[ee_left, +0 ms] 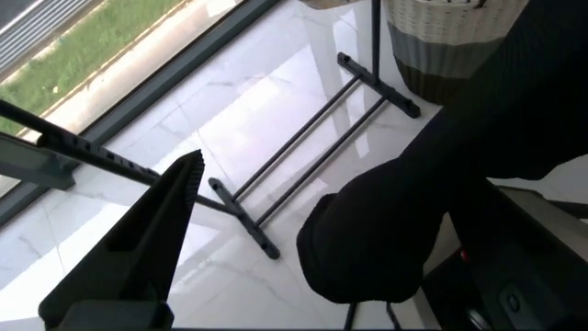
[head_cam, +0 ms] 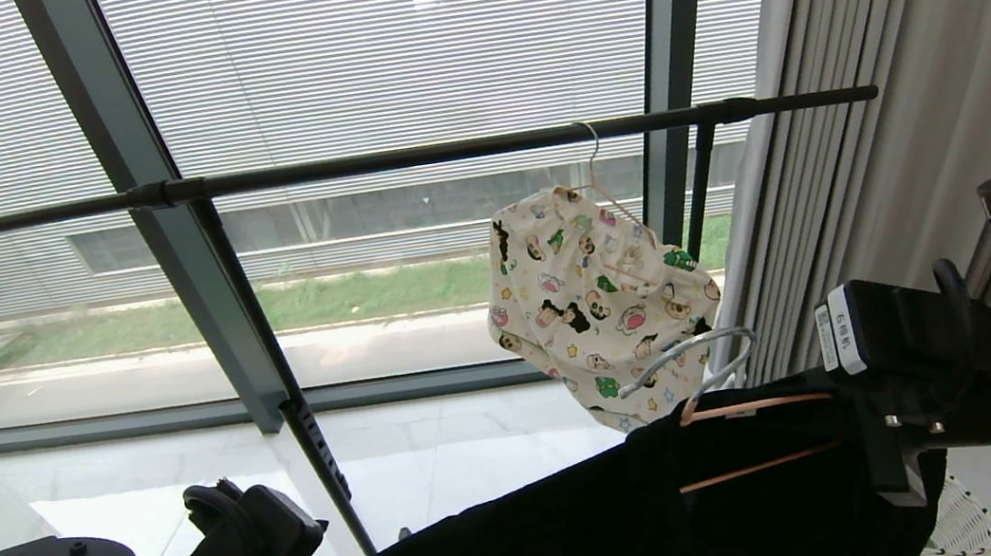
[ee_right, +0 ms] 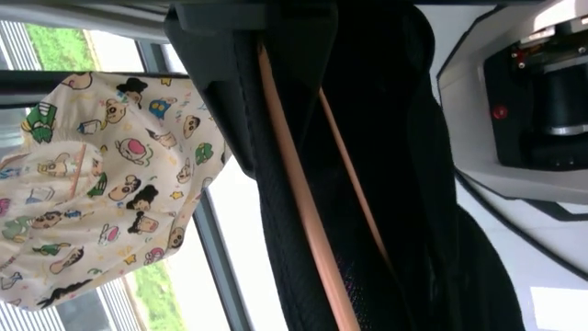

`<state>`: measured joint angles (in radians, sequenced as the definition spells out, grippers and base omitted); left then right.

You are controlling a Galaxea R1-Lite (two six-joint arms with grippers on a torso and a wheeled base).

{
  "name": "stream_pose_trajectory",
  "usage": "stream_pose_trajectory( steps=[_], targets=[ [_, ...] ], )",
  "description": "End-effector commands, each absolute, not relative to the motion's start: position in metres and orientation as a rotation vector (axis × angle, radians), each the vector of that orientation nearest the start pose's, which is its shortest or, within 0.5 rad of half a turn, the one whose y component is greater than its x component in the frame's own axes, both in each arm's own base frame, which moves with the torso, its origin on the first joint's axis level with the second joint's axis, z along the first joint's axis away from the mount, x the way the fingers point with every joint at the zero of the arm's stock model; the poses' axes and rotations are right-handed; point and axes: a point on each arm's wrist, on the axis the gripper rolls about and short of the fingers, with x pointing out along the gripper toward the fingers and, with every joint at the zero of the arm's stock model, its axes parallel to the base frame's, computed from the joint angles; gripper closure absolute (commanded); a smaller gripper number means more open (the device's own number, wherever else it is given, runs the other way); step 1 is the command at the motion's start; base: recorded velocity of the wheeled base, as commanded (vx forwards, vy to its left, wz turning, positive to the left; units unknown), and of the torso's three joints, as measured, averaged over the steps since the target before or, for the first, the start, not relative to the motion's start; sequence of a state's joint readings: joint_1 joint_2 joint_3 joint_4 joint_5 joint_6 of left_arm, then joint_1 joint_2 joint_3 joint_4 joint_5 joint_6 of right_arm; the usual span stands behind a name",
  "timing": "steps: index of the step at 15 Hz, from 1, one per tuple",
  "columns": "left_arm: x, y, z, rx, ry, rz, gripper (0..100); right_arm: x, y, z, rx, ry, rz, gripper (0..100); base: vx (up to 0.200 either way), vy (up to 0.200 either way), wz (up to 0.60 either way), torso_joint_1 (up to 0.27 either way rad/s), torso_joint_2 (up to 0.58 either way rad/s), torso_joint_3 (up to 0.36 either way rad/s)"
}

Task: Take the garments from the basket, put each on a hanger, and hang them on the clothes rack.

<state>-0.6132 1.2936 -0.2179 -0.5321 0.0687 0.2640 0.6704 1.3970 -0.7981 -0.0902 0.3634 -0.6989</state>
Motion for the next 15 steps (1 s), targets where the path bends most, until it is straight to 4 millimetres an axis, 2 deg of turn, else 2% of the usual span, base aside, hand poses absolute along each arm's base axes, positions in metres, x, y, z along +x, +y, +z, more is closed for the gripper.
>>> stream_pose_trajectory(
  steps=[1,4,8,12,13,15],
  targets=[
    [0.128,-0.088,0.117,0.437,0.453,-0.599,100,0.168,0.144,0.213,-0.701,0.138,1.155,100,0.000,0.000,0.00,0.000,0.00,0.000],
    [0.128,-0.080,0.112,0.439,0.481,-0.538,100,0.168,0.140,0.213,-0.699,0.145,1.133,100,0.000,0.000,0.00,0.000,0.00,0.000],
    [0.133,-0.062,0.114,0.408,0.486,-0.406,100,0.181,0.118,0.215,-0.678,0.173,1.021,100,0.000,0.000,0.00,0.000,0.00,0.000],
    [0.133,-0.066,0.117,0.410,0.468,-0.430,100,0.182,0.115,0.216,-0.673,0.173,1.008,100,0.000,0.000,0.00,0.000,0.00,0.000],
    [0.134,-0.067,0.118,0.409,0.463,-0.431,0,0.181,0.115,0.216,-0.675,0.175,1.007,100,0.000,0.000,0.00,0.000,0.00,0.000],
    [0.139,-0.069,0.126,0.398,0.431,-0.423,0,0.181,0.114,0.217,-0.675,0.174,0.998,100,0.000,0.000,0.00,0.000,0.00,0.000]
  ],
)
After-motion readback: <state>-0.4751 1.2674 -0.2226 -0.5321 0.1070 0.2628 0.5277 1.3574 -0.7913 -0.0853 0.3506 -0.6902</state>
